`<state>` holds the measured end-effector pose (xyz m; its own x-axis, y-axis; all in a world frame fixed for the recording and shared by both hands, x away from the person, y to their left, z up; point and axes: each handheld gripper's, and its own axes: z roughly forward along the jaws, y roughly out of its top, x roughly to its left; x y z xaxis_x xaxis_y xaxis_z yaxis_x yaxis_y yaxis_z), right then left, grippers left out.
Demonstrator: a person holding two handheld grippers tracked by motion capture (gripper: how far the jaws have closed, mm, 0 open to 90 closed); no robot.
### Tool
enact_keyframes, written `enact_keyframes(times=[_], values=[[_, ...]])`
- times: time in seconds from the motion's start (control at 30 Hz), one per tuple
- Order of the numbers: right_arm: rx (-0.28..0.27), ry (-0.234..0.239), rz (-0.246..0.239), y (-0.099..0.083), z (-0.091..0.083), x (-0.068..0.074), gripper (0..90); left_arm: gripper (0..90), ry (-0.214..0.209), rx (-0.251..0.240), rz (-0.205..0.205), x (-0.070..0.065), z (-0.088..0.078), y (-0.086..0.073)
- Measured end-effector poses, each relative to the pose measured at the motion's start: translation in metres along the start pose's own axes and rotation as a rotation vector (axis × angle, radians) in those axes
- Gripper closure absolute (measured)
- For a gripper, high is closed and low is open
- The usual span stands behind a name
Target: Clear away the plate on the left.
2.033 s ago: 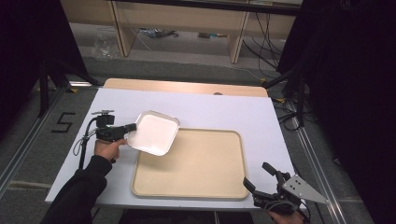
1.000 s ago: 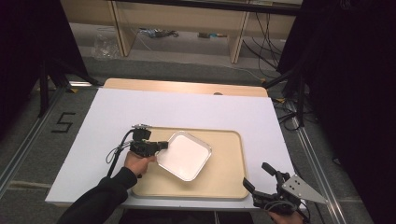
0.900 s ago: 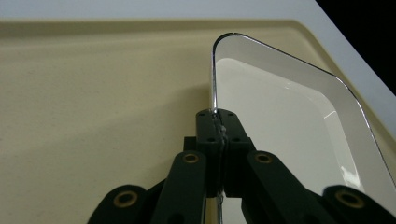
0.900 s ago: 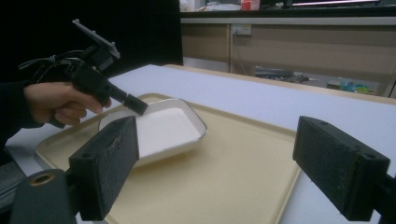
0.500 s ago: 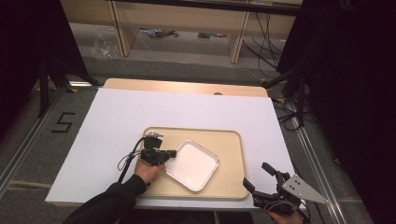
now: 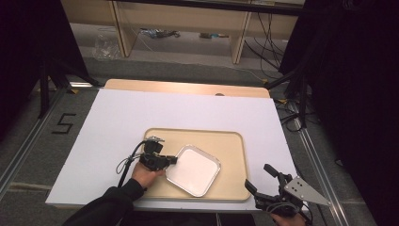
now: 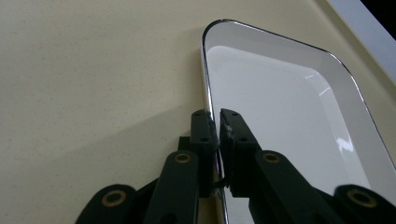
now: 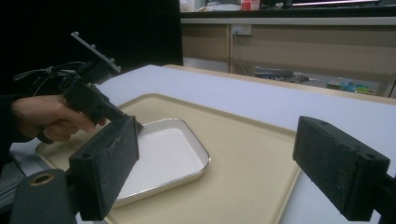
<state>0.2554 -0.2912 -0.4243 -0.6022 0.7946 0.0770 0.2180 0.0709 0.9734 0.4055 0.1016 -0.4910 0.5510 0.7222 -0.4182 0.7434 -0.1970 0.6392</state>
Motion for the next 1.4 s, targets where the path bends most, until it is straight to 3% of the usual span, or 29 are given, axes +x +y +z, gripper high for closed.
enact_keyframes(times=[0.07, 0.1, 0.27, 0.3, 0.33, 0.43, 0.5, 0.63, 0.7, 0.73, 0.8, 0.83, 0.87, 0.9, 0.93, 0.97, 1.0, 1.1, 1.13, 1.2, 1.4], values=[[0.008, -0.007, -0.007, 0.000, -0.001, 0.000, 15.2, 84.1, -0.002, 0.015, 0.026, 0.000, -0.003, -0.001], [0.000, -0.010, -0.012, 0.000, 0.000, -0.001, 15.2, 84.0, -0.005, 0.005, 0.002, 0.000, -0.003, -0.002], [-0.011, -0.002, 0.001, 0.000, 0.000, 0.000, 15.2, 84.3, -0.013, 0.020, -0.002, 0.001, -0.008, -0.006], [0.003, 0.003, 0.024, 0.000, 0.000, 0.001, 15.2, 84.1, -0.012, 0.018, -0.005, 0.001, -0.009, -0.006], [-0.023, -0.005, 0.004, -0.001, 0.001, 0.000, 15.2, 83.9, -0.011, 0.025, -0.001, 0.000, -0.010, -0.007], [0.008, -0.008, -0.008, 0.000, -0.001, 0.000, 15.2, 83.0, -0.007, 0.033, 0.038, 0.000, -0.013, -0.009], [-0.001, -0.002, 0.001, 0.000, 0.000, 0.000, 15.2, 82.3, -0.017, 0.035, 0.006, 0.000, -0.016, -0.012], [0.001, -0.001, 0.000, 0.000, 0.000, 0.000, 15.2, 81.1, -0.019, 0.040, 0.032, 0.001, -0.021, -0.015], [0.009, -0.007, -0.008, 0.000, -0.001, 0.000, 15.2, 80.6, 0.001, 0.040, 0.003, -0.002, -0.024, -0.018], [-0.002, -0.010, -0.007, 0.000, 0.000, 0.000, 15.2, 80.3, 0.001, 0.045, 0.026, -0.001, -0.025, -0.019], [-0.003, -0.013, -0.009, 0.000, 0.001, 0.000, 15.2, 79.7, 0.014, 0.049, 0.015, -0.004, -0.027, -0.022], [0.010, -0.009, 0.013, 0.000, 0.000, 0.002, 15.2, 79.4, 0.018, 0.055, 0.011, -0.004, -0.028, -0.023], [0.002, -0.006, 0.002, 0.000, 0.001, 0.001, 15.2, 79.3, 0.011, 0.057, 0.019, -0.003, -0.030, -0.023], [-0.007, -0.013, -0.011, 0.000, 0.001, 0.000, 15.2, 79.2, 0.015, 0.049, -0.006, -0.005, -0.030, -0.024], [0.004, -0.012, -0.013, 0.000, 0.000, -0.001, 15.2, 79.0, 0.011, 0.051, 0.005, -0.004, -0.031, -0.025], [0.016, -0.003, 0.025, 0.000, 0.000, 0.001, 15.2, 78.9, 0.016, 0.049, -0.005, -0.005, -0.031, -0.026], [0.009, -0.011, -0.002, 0.000, -0.001, -0.001, 15.2, 78.8, 0.024, 0.046, -0.005, -0.005, -0.032, -0.026], [0.016, -0.002, 0.023, 0.000, 0.000, 0.001, 15.2, 78.5, 0.012, 0.054, -0.012, -0.005, -0.034, -0.027], [0.007, -0.009, -0.004, 0.000, 0.000, 0.000, 15.2, 78.3, 0.011, 0.062, -0.003, -0.004, -0.035, -0.028], [0.001, -0.009, -0.003, 0.000, 0.000, 0.000, 15.2, 77.9, 0.000, 0.060, -0.029, -0.005, -0.035, -0.029], [-0.004, -0.013, -0.007, 0.000, 0.000, 0.000, 15.2, 76.2, -0.012, 0.071, -0.040, -0.011, -0.037, -0.033]])
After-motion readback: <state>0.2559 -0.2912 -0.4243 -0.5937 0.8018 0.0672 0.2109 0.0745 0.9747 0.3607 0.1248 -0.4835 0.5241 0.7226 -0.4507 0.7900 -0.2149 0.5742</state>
